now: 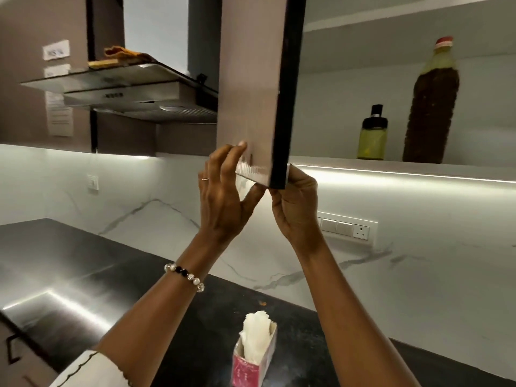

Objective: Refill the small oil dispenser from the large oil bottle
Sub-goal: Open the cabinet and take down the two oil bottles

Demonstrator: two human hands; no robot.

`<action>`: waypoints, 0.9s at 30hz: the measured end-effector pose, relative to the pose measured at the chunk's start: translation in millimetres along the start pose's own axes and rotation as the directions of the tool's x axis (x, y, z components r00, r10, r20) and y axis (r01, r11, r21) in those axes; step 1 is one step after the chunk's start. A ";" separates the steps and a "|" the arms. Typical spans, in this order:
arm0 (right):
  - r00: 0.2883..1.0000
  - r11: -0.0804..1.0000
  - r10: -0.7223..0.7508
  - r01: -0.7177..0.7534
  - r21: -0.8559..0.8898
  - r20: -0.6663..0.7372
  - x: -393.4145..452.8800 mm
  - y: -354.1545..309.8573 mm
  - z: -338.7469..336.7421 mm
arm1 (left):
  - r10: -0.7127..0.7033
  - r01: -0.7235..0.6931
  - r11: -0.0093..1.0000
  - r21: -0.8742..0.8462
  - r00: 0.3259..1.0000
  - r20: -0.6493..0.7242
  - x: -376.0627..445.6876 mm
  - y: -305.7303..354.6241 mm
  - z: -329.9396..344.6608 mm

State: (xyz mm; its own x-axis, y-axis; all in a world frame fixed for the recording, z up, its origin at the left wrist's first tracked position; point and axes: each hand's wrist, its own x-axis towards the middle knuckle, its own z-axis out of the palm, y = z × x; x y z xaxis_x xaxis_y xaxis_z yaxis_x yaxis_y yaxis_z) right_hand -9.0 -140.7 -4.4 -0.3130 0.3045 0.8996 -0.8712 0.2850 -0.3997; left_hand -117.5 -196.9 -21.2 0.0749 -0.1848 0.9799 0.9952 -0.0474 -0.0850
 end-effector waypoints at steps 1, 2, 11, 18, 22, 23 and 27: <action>1.000 0.999 -0.008 0.009 -0.036 0.017 1.3 5.9 6.8 | -0.026 0.026 1.000 -0.016 1.000 -0.011 -1.3 -4.7 -4.1; 0.999 0.997 -0.009 0.012 -0.082 0.032 3.0 11.8 13.1 | -0.064 0.062 0.997 -0.045 0.997 -0.032 -2.9 -7.2 -7.7; 0.972 0.954 0.160 -0.108 -0.278 0.174 25.7 67.4 79.4 | -0.563 0.431 0.806 -0.406 0.768 -0.304 -2.0 -30.0 -47.7; 0.904 0.841 0.292 -0.087 -0.534 0.313 41.3 109.6 119.0 | -0.887 0.569 0.450 -0.689 0.378 -0.267 21.6 -73.3 -87.8; 0.868 0.804 0.341 -0.070 -0.591 0.361 45.2 121.4 138.7 | -0.919 0.620 0.384 -0.684 0.331 -0.216 25.4 -100.0 -104.3; 0.864 0.806 0.345 -0.074 -0.587 0.365 45.6 122.6 141.4 | -0.924 0.628 0.371 -0.684 0.322 -0.206 26.4 -103.2 -106.3; 0.873 0.821 0.363 -0.134 -0.555 0.326 47.2 125.0 141.2 | -0.938 0.625 0.330 -0.708 0.301 -0.172 26.9 -100.8 -104.3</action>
State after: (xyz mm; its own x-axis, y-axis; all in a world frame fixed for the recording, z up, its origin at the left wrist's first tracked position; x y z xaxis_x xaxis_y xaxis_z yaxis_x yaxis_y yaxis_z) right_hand -186.1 -219.1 13.0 -0.7125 0.0729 0.6978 -0.4633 0.6980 -0.5460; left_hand -222.3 -299.5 -5.1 -0.9219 -0.1798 0.3433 0.3310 -0.8260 0.4562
